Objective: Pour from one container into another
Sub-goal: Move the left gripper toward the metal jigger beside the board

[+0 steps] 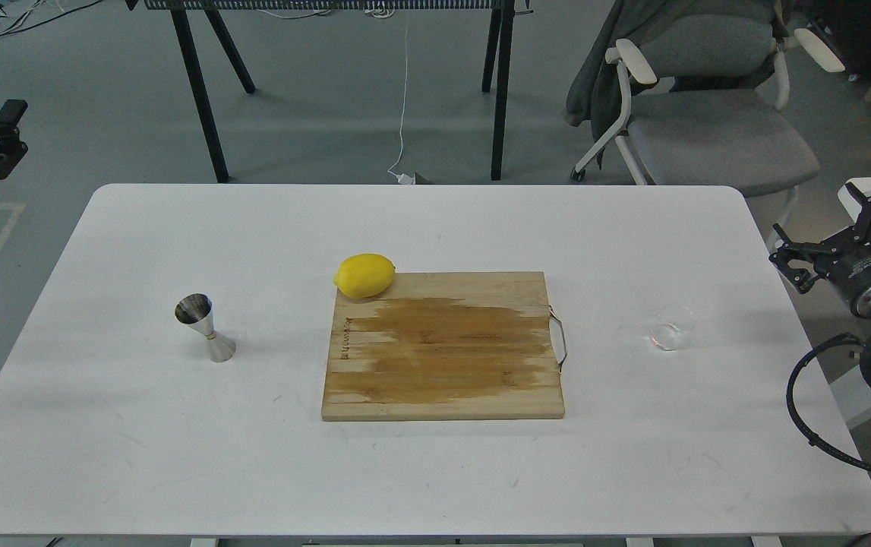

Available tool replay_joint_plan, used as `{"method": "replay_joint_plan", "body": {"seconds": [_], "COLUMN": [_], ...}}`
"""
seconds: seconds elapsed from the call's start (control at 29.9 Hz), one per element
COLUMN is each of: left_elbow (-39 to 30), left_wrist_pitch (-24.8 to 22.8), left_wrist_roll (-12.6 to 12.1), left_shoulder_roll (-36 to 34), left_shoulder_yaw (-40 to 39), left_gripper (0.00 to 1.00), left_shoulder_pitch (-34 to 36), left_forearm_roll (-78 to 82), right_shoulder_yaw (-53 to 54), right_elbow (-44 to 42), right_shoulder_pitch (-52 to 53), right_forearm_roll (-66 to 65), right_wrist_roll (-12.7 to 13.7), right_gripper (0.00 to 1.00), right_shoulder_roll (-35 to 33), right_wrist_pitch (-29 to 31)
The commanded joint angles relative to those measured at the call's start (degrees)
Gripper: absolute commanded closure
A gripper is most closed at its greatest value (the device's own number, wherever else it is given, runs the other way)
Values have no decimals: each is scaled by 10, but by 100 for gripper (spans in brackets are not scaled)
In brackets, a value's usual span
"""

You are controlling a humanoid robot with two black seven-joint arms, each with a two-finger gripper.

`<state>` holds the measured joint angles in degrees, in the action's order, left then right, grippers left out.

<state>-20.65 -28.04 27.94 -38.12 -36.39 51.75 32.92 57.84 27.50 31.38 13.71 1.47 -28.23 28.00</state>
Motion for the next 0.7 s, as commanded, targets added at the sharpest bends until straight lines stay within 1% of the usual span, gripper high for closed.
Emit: {"method": "replay_joint_plan", "body": {"seconds": [0.0, 0.07, 0.17, 0.3, 0.37, 0.53, 0.6, 0.67], "left_elbow": [-80, -154, -236, -285, -318, -426, -443, -446], "left_wrist_pitch": [0, 0, 0, 6, 84, 249, 314, 377], "left_wrist_roll": [1, 1, 1, 1, 1, 1, 1, 1], "left_shoulder_roll": [-32, -55, -64, -67, -72, -112, -119, -120], "left_shoulder_yaw": [4, 4, 2, 4, 4, 3, -6, -14], "left_gripper": [0, 0, 0, 0, 0, 0, 0, 0], "left_shoulder_pitch": [5, 4, 5, -2, -33, -107, -146, -179], "left_forearm_roll": [80, 124, 215, 330, 374, 417, 461, 484], "right_shoulder_yaw": [1, 1, 1, 1, 1, 1, 0, 0], "right_elbow": [-1, -1, -2, -1, -2, -3, -3, -3], "right_shoulder_pitch": [-1, -2, -3, -4, -5, -7, -7, -8], "right_forearm_roll": [0, 0, 0, 0, 0, 0, 0, 0], "right_wrist_roll": [-1, -1, -1, 0, 0, -1, -1, 0], "right_gripper": [0, 0, 0, 0, 0, 0, 0, 0], "right_shoulder_roll": [-2, -3, -3, -2, -2, -1, -1, -1], "right_wrist_pitch": [0, 0, 0, 0, 0, 0, 0, 0]}}
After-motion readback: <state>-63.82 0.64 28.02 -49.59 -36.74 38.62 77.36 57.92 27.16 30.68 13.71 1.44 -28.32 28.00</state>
